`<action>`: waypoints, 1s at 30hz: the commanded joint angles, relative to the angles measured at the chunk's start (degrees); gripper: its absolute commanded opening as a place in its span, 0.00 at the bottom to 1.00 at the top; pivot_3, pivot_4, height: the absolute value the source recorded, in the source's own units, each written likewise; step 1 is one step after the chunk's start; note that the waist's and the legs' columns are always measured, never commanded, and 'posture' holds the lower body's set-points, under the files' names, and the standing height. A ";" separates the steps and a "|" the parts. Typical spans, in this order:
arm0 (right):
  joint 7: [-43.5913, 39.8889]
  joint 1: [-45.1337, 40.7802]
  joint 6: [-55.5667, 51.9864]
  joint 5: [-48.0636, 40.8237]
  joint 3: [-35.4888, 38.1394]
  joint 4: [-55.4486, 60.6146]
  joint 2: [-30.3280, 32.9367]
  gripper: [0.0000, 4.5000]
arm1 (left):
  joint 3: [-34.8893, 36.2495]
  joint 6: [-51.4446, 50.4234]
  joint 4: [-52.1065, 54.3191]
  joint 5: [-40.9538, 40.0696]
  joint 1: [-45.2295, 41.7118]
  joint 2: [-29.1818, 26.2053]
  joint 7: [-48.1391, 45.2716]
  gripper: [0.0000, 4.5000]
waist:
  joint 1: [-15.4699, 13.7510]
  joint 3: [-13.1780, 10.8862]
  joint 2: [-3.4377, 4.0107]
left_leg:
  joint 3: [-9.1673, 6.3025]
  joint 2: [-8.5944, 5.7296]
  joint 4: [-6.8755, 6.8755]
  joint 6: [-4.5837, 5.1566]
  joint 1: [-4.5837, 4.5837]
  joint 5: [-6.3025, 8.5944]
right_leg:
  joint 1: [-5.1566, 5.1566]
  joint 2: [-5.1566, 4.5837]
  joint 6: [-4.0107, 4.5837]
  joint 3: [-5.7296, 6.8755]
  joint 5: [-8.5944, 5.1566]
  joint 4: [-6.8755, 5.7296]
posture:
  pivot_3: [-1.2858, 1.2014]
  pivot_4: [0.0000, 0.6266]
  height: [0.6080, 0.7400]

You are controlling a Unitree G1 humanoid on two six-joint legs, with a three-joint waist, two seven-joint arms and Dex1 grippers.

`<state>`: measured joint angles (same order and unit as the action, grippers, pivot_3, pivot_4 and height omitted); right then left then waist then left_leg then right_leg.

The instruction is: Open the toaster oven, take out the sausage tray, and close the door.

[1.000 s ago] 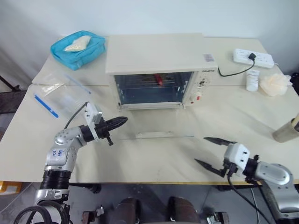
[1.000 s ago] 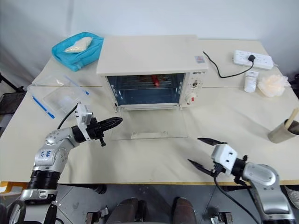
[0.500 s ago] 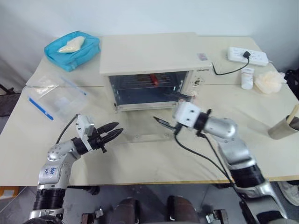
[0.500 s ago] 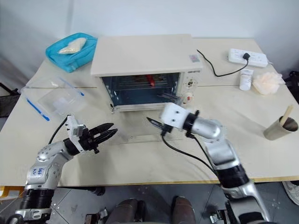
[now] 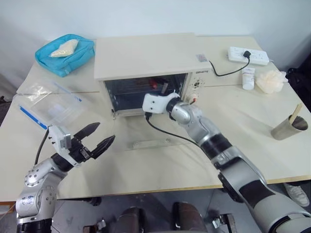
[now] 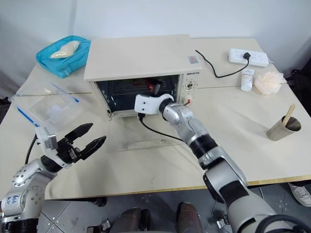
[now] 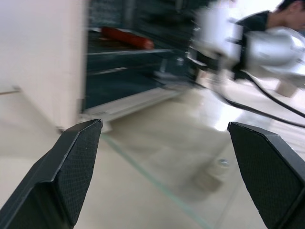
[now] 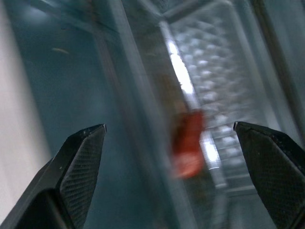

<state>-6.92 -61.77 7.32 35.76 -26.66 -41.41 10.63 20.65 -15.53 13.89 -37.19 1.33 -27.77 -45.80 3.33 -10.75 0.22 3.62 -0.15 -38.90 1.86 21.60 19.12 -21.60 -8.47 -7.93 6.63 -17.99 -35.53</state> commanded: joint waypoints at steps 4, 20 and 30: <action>4.80 -4.13 4.14 1.75 -1.75 -5.99 -3.09 0.72 | -0.15 -0.15 1.74 -1.52 -0.90 -0.09 0.05 1.00 | -0.07 0.00 0.00 | -0.02 -0.04 0.01 0.00 0.00 0.00 | 0.00 -0.02 0.00 -0.03 0.00 -0.01 | 0.52 0.24 1.00; 4.64 -4.40 5.77 2.33 -1.67 -6.46 -3.25 0.01 | -2.50 -0.79 -5.60 -0.97 -10.55 -1.93 -3.05 1.00 | -0.16 0.02 -0.03 | -0.09 -0.04 0.01 -0.02 0.00 0.00 | 0.01 0.02 0.00 -0.03 0.00 -0.03 | 0.52 0.24 1.00; -3.82 2.71 8.12 1.13 -2.58 8.73 -0.60 0.01 | -6.45 2.65 -20.01 2.50 -27.62 -0.65 -5.67 1.00 | 0.06 0.02 -0.05 | -0.17 -0.08 0.33 -0.03 0.01 0.01 | -0.10 0.02 -0.02 0.10 0.01 -0.03 | 0.52 0.24 1.00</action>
<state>-9.70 -59.51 13.52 39.27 -30.23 -38.76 10.69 13.05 -14.39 -5.35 -35.15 -24.91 -28.06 -51.53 3.39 -10.73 0.17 3.37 -0.21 -38.54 1.84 21.62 19.13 -21.70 -8.45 -7.95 6.81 -17.98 -35.57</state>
